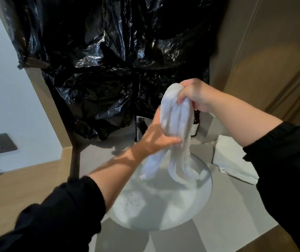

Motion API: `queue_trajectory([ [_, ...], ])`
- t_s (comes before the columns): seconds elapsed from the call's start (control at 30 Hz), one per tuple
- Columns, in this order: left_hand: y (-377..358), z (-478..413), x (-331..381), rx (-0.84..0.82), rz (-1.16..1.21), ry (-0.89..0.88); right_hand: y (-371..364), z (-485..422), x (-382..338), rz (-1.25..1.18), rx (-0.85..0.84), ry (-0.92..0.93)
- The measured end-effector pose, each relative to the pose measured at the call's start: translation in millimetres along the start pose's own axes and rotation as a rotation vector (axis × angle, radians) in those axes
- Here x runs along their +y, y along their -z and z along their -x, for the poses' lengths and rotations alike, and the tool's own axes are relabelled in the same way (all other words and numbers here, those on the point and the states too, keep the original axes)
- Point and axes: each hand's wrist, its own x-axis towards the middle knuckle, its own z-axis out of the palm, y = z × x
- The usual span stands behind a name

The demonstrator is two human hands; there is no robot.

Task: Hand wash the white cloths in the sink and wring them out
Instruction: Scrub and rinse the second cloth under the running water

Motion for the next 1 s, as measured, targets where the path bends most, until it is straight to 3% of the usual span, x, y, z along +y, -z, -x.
queue_trajectory([
  [0.07,-25,12,-19,0.034,0.108,0.019,-9,-1,-3,-0.092,0.0,-0.002],
  [0.17,-53,18,-48,0.222,0.135,0.211,-20,1,-7,-0.254,-0.052,-0.009],
  [0.3,-48,11,-59,0.328,-0.036,0.254,-20,4,-3,-0.465,-0.124,-0.008],
  [0.43,-9,11,-58,0.149,-0.131,0.192,24,12,34,-0.711,-0.164,-0.039],
  [0.5,11,11,-56,0.038,-0.305,0.276,44,15,77,-0.806,-0.228,-0.168],
  [0.6,32,14,-54,-0.091,-0.253,0.397,35,12,138,-0.885,-0.238,-0.438],
  [0.7,35,16,-48,-0.251,-0.312,0.375,5,12,180,-0.828,-0.219,-0.642],
  [0.8,29,8,-48,-0.347,-0.569,0.443,-17,18,205,-0.701,-0.206,-0.746],
  [0.87,26,6,-52,-0.406,-0.65,0.563,-25,19,219,-0.715,-0.271,-0.779],
  [1.0,18,7,-57,-0.46,-0.91,0.448,-35,21,220,-0.602,-0.592,-0.729],
])
